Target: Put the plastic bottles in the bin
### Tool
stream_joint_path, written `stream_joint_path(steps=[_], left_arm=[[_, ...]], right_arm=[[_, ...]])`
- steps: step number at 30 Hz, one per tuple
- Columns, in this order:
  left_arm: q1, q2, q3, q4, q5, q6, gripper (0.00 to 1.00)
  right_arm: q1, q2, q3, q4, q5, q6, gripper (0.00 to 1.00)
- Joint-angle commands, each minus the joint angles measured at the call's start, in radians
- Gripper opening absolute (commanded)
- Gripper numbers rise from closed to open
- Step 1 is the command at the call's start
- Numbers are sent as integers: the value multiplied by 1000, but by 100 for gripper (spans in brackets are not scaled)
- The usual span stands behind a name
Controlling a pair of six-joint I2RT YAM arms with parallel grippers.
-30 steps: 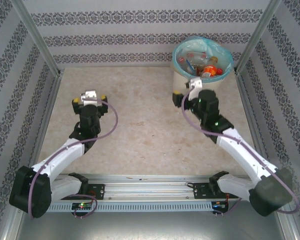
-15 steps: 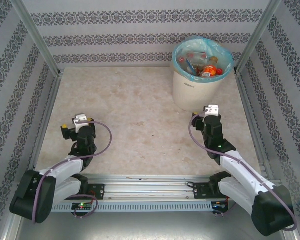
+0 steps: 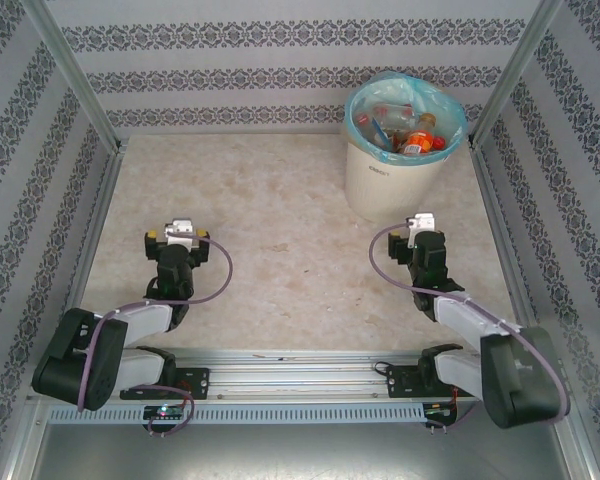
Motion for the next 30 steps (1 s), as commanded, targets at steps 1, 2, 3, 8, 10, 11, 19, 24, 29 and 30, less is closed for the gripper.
stream_joint_path(steps=[1,2,3,8,10,11,19,24,29,30], left_arm=[[31,64,-4,110,121,39,100],[45,90,-10,167,131,47,100],[56,97,-3,165,114,39,100],[127,81,22,88,147,1,100],[142,74,21,75,186,-3,100],[150,70,27,58,201,-10,100],[322,117,164,-176,397,-148,100],[322,128,188,-210,558,-121,100],[207,190,-48,347,500,-91,100],[199,253,-93,499,474,-90,100]], right_arm=[[-56,61,-31,296,-232,-41,80],[-77,86,-33,344,-279,-28,81],[-92,111,-29,367,-304,-24,81],[-195,379,-74,749,-421,68,81],[-239,424,-99,870,-444,124,81],[-261,402,-107,849,-434,150,82],[-270,397,-104,834,-412,161,83],[-270,400,-115,855,-412,161,83],[-271,410,-130,891,-363,179,84],[-270,407,-130,885,-365,178,84]])
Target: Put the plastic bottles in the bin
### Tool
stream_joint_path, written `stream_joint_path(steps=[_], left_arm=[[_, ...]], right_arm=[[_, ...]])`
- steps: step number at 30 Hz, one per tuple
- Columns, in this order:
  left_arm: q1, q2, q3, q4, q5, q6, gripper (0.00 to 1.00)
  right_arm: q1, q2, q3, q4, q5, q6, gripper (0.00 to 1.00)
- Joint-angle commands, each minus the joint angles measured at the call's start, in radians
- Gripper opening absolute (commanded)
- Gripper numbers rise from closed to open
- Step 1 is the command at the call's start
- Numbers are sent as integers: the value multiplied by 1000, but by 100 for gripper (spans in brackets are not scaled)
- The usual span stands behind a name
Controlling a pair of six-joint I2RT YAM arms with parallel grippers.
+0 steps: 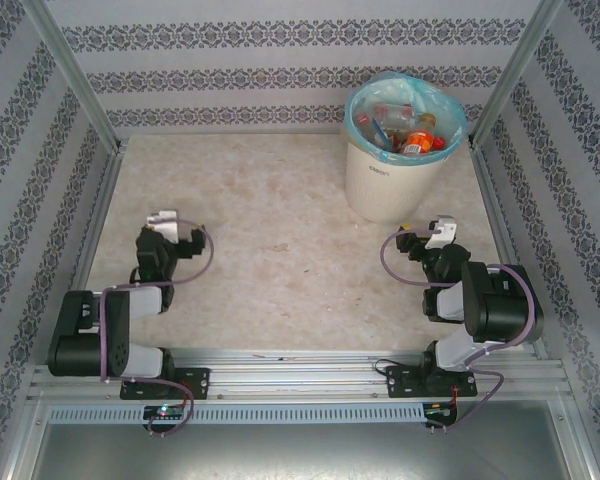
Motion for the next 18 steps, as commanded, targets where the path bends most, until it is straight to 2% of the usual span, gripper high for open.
stream_joint_path(steps=[1,4,6,7,8,10,11,12,13,14,18], left_arm=[[-40,134,-129,468,-56,12,100],[-40,166,-93,436,-108,-8,100],[-77,204,-25,353,-122,38,100],[-112,207,4,297,-169,75,100],[-118,174,34,190,-184,63,100],[-113,165,69,119,-224,40,100],[-108,188,93,114,-280,23,100],[-95,180,120,48,-313,-17,100],[-71,163,134,-15,-285,-44,100],[-58,165,134,-4,-269,-53,100],[-58,172,127,26,-267,-41,100]], right_arm=[[-3,-1,-10,58,12,24,84],[-3,0,-7,56,10,23,84],[-3,-2,-3,45,8,22,85],[-1,-4,1,39,8,21,85],[1,-5,7,26,13,19,86],[18,-15,35,-37,50,12,92],[42,-27,68,-106,97,-1,98],[76,-42,109,-204,156,-24,98],[109,-50,148,-301,237,-44,98],[152,-59,193,-374,306,-76,98],[148,-46,177,-325,313,-68,98]])
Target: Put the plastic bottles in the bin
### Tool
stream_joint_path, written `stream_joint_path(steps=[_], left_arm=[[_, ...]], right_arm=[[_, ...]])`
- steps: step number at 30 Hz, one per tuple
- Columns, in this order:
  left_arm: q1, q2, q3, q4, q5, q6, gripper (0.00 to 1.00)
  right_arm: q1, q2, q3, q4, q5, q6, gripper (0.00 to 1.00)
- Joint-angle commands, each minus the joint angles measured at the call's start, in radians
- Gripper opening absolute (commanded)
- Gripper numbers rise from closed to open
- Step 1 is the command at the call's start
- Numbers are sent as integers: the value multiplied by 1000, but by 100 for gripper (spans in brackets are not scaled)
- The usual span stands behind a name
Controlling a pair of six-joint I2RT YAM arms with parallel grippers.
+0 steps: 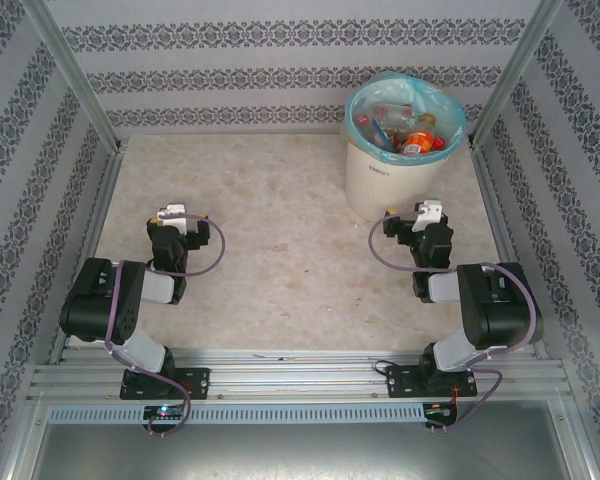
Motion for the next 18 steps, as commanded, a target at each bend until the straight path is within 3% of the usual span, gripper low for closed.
stream_joint_path(steps=[1,5,8,10,12,18], left_arm=[[3,-8,-8,-34,-18,-22,100],[-1,-13,-54,47,77,12,100],[-1,-14,-41,13,189,58,100],[7,-15,8,-82,159,33,100],[39,-12,26,-112,215,13,100],[40,-12,27,-115,191,3,100]], right_arm=[[-6,-17,-3,-70,94,-20,98],[-6,-19,-2,-74,92,-21,98],[-6,-18,-1,-75,92,-21,98],[-5,-18,-1,-75,94,-22,98],[-6,-19,-1,-77,95,-21,98],[-5,-21,-3,-75,95,-23,98]])
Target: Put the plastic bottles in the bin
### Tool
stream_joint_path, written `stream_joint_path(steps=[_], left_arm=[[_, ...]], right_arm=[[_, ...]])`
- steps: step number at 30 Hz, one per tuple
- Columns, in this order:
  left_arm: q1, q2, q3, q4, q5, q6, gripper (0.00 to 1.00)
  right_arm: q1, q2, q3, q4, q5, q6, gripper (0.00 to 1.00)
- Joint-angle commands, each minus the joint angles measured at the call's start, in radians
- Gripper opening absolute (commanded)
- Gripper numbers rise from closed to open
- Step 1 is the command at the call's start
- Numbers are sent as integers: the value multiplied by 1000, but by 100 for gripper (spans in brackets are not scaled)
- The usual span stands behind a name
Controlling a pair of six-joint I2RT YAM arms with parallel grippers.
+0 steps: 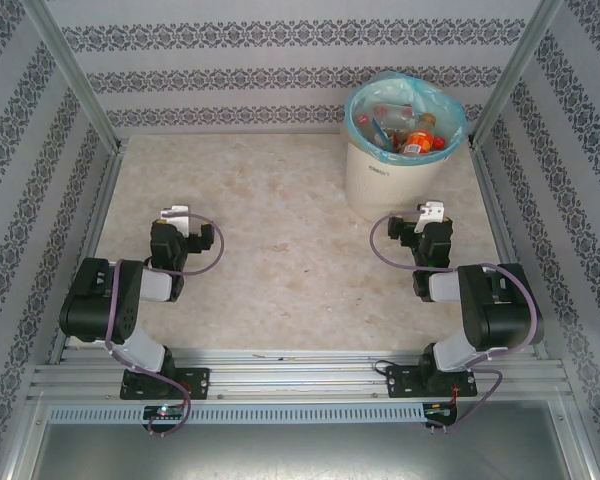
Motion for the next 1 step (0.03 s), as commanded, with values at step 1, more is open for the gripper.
stream_joint_path(steps=[1], left_arm=[[10,-14,3,-22,18,-13,100]], right_arm=[[0,-15,-4,6,24,-10,98]])
